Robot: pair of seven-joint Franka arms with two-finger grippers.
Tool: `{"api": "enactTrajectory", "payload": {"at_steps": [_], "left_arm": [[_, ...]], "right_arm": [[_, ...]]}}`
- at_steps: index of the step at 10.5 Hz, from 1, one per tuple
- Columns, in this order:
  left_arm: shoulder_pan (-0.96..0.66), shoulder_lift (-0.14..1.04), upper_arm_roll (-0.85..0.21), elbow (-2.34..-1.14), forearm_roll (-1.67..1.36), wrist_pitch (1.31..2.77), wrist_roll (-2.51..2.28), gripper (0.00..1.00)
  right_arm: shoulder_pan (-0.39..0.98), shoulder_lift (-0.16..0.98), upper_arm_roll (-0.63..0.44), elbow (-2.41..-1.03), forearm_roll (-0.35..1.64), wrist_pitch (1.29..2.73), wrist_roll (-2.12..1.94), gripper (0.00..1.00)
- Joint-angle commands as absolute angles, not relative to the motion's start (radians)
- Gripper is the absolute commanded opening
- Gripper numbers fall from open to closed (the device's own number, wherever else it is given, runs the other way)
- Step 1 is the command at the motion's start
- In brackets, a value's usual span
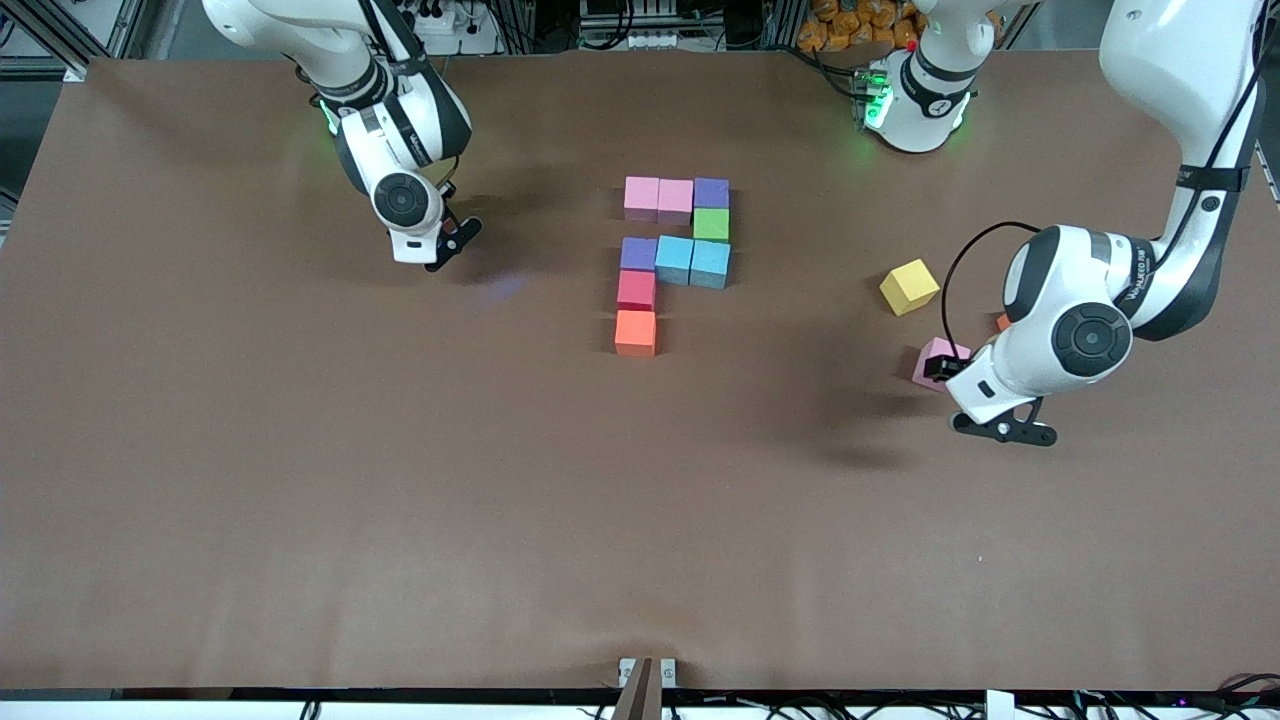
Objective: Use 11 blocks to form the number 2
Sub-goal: 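Grasp the lilac cube with the left gripper while the right gripper lifts pink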
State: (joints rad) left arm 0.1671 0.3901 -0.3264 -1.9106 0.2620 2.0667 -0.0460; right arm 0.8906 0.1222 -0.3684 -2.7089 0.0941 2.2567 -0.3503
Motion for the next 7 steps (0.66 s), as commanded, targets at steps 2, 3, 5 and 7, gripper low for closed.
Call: {"api": "enactTrajectory", "payload": {"at_steps": [2, 3, 5, 7], "left_arm": [[0.206, 0.339, -0.350, -2.035, 0.275, 2.187, 0.012, 1.00], [0.207, 0.331, -0.350, -2.067, 0.275, 2.228, 0.014, 1.00], [0.207, 0.331, -0.351, -2.092, 0.276, 2.237, 0.038, 1.00], [0.219, 0.331, -0.350, -2.105, 0.276, 2.240, 0.095, 1.00]], "right_arm": [[0.871, 0.063, -0.370, -2.691, 0.039, 2.218, -0.357, 0.00], [0.870, 0.061, -0.371, -2.644, 0.005, 2.168, -0.359, 0.00], [0.871, 0.058, -0.368, -2.548, -0.038, 2.083, -0.359, 0.00], [0.873, 0.075, -0.364, -2.447, -0.057, 2.031, -0.379, 0.00]]}}
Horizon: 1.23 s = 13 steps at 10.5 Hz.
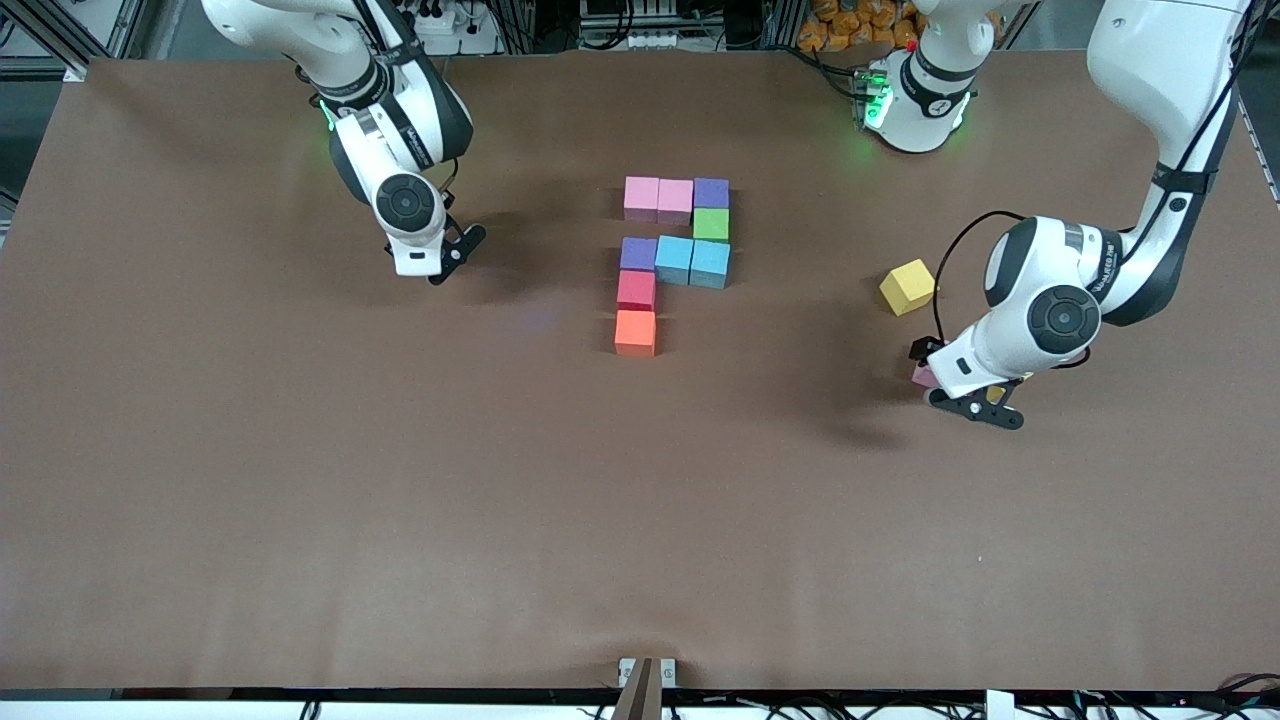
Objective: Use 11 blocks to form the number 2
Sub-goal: 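Grasp the lilac cube with the left gripper while the right gripper lifts pink, then carry the hot pink cube with the right gripper to the orange cube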
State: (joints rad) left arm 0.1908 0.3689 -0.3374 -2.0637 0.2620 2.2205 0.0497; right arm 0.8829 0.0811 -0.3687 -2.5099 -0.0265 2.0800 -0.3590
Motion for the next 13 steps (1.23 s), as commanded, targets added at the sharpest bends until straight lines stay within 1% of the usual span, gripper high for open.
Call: {"api": "enactTrajectory", "payload": {"at_steps": [1, 5, 7, 9, 11, 13], "left_arm": [[0.232, 0.331, -0.350, -2.111, 0.278, 2.241, 0.118, 1.00], [0.233, 0.333, -0.350, -2.138, 0.276, 2.259, 0.190, 1.00], [0.239, 0.336, -0.350, -2.170, 0.276, 2.301, 0.190, 1.00], [0.239, 0.344, -0.350, -2.180, 0.276, 2.321, 0.192, 1.00], [0.239, 0.354, -0.350, -2.181, 0.276, 2.327, 0.192, 1.00], [0.241, 0.368, -0.348, -2.181, 0.276, 2.342, 0.192, 1.00]], "right_arm": [[0.874, 0.089, -0.364, -2.394, -0.057, 2.019, -0.417, 0.00], [0.877, 0.185, -0.360, -2.151, -0.051, 1.931, -0.538, 0.00], [0.882, 0.228, -0.359, -2.070, -0.046, 1.931, -0.540, 0.00], [0.890, 0.293, -0.356, -1.959, -0.040, 1.931, -0.567, 0.00], [0.893, 0.360, -0.336, -1.841, -0.020, 1.930, -0.598, 0.00], [0.893, 0.444, -0.292, -1.705, -0.002, 1.925, -0.621, 0.00]]}}
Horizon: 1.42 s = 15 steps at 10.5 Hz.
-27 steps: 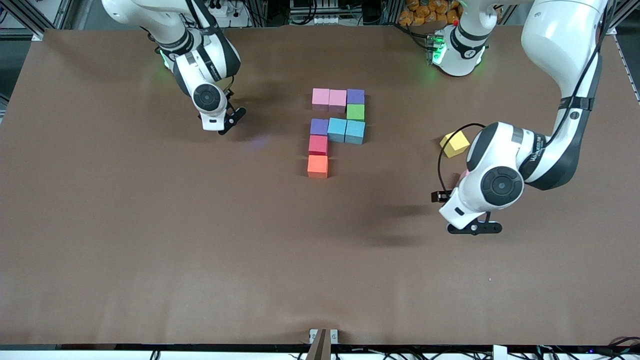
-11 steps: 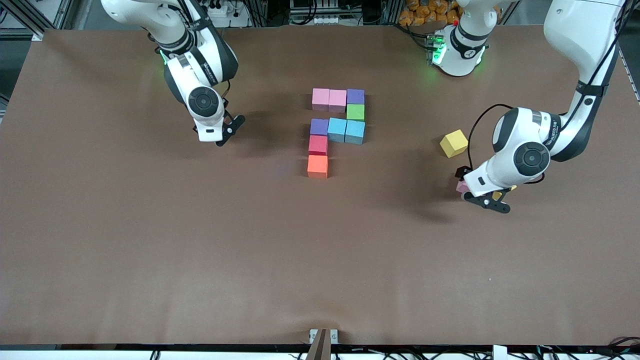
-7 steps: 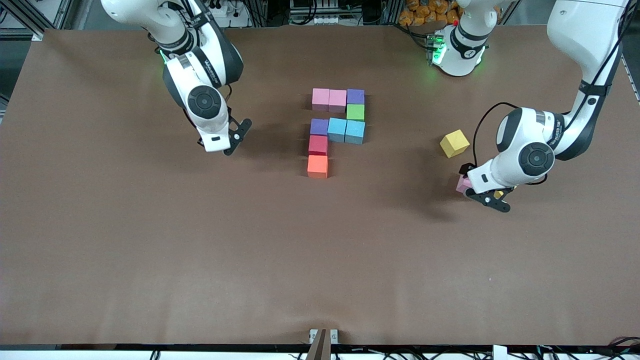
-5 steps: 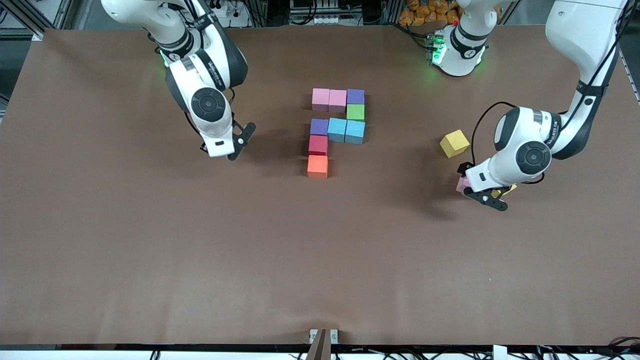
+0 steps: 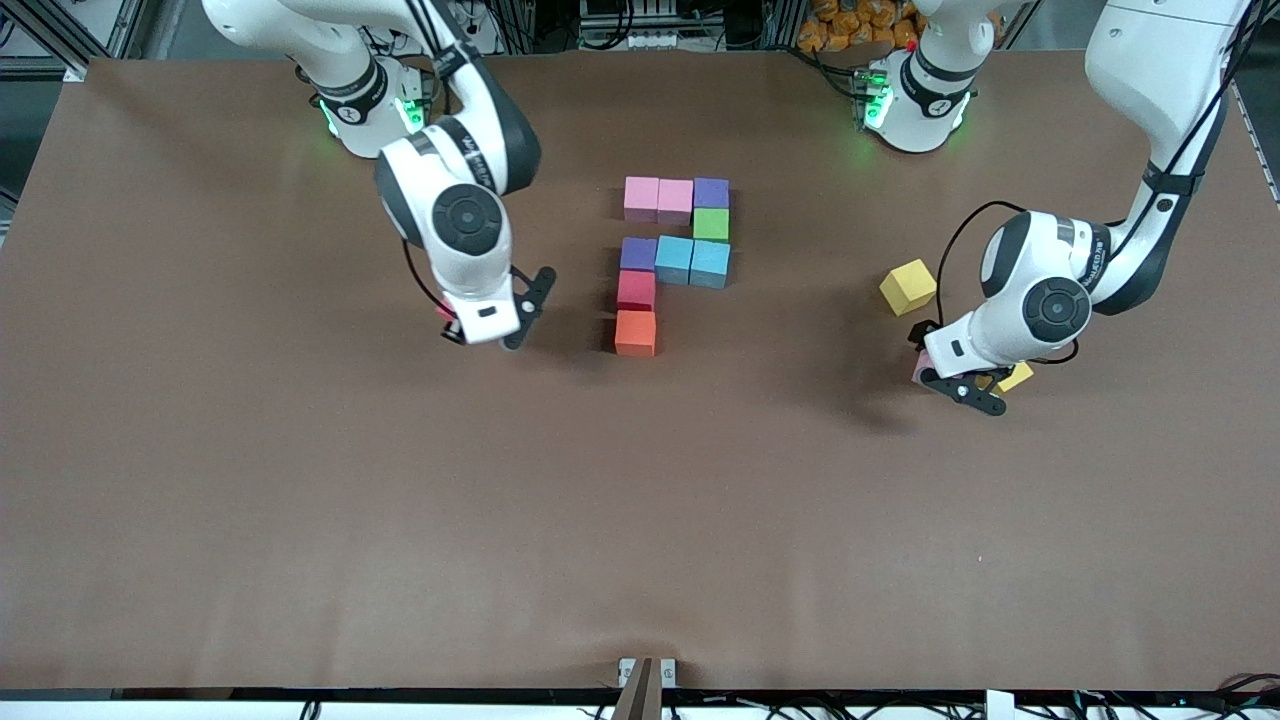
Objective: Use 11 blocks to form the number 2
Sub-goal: 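Carry the hot pink cube with the right gripper to the orange cube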
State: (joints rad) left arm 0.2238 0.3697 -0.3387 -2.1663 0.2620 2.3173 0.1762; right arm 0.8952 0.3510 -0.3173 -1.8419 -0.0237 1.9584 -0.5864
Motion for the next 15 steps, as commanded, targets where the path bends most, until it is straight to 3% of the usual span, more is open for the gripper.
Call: {"api": "enactTrajectory", "payload": {"at_steps": [1, 4, 8, 12, 15], "left_arm": [[0.241, 0.377, -0.348, -2.181, 0.276, 2.348, 0.192, 1.00], [0.245, 0.391, -0.348, -2.180, 0.287, 2.362, 0.193, 1.00], [0.268, 0.413, -0.348, -2.178, 0.287, 2.384, 0.192, 1.00], [0.268, 0.417, -0.347, -2.175, 0.287, 2.385, 0.190, 1.00], [0.267, 0.425, -0.347, -2.172, 0.285, 2.385, 0.180, 0.84]], "right_arm": [[0.893, 0.489, -0.253, -1.621, -0.002, 1.902, -0.646, 0.00], [0.888, 0.644, -0.178, -1.363, 0.026, 1.803, -0.649, 0.00], [0.893, 0.799, -0.100, -1.156, 0.043, 1.802, -0.644, 0.00], [0.903, 0.905, -0.046, -1.052, 0.043, 1.888, -0.617, 0.00], [0.926, 0.963, -0.044, -0.999, 0.044, 1.924, -0.591, 0.00]]}}
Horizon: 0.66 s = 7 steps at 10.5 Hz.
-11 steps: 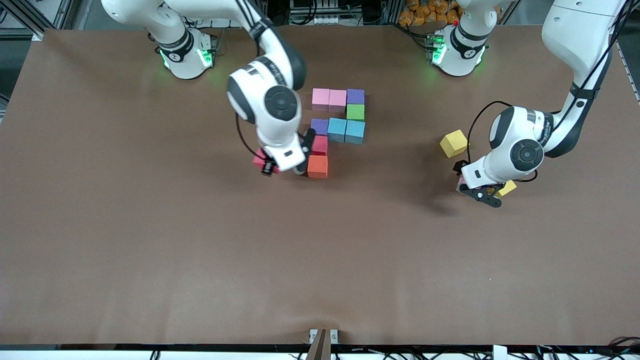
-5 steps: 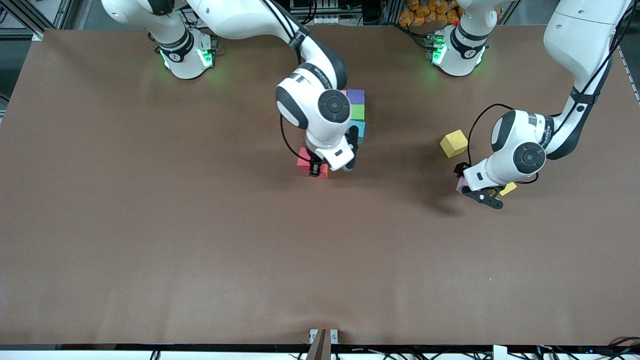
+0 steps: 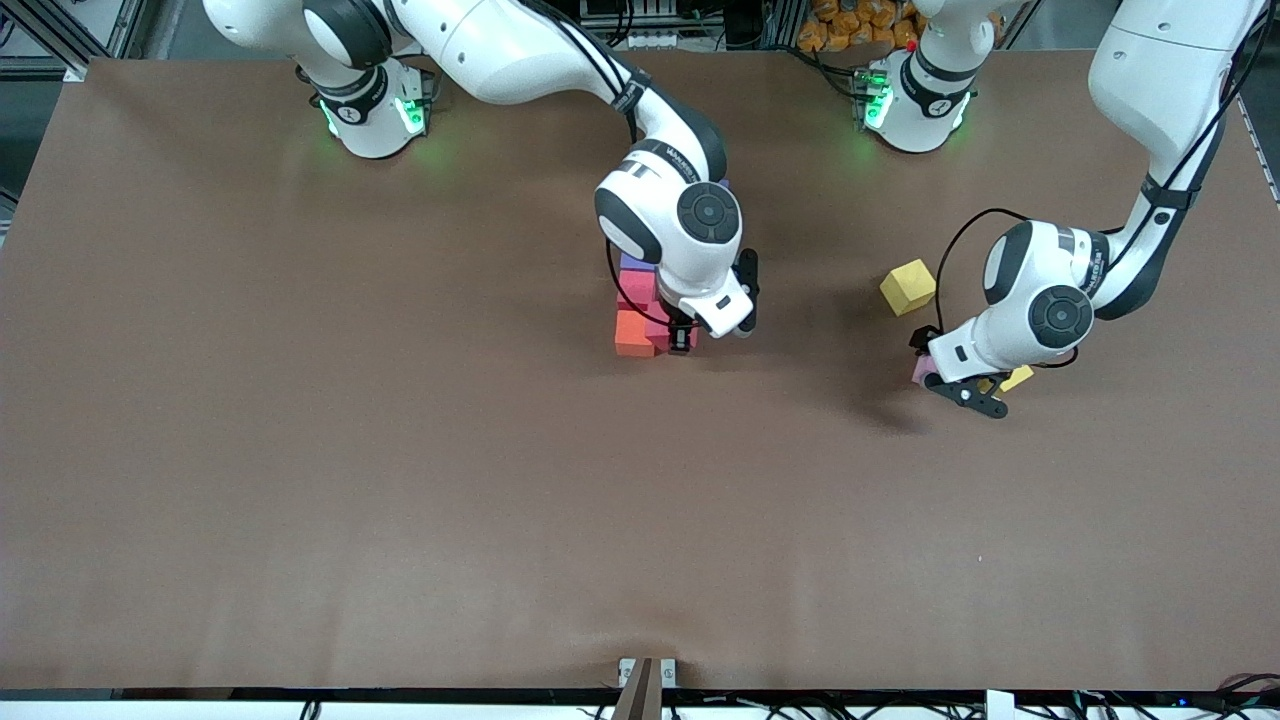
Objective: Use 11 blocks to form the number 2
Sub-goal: 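Carry the hot pink cube with the right gripper to the orange cube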
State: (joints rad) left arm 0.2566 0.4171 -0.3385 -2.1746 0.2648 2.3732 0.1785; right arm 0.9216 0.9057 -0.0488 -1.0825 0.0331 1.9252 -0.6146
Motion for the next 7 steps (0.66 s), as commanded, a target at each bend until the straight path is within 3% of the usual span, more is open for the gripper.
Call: {"api": "enactTrajectory", "payload": {"at_steps": [1, 4, 7], "left_arm": [[0.267, 0.425, -0.348, -2.171, 0.285, 2.385, 0.178, 0.77], [0.267, 0.417, -0.348, -2.166, 0.282, 2.385, 0.169, 0.49], [0.268, 0.371, -0.350, -2.134, 0.265, 2.375, 0.119, 0.35]], "right_arm": [[0.934, 0.975, -0.046, -0.996, 0.043, 1.943, -0.575, 0.00], [0.946, 0.992, -0.057, -0.994, 0.040, 1.939, -0.543, 0.00], [0.962, 1.012, -0.077, -0.994, 0.031, 1.934, -0.529, 0.00]]}}
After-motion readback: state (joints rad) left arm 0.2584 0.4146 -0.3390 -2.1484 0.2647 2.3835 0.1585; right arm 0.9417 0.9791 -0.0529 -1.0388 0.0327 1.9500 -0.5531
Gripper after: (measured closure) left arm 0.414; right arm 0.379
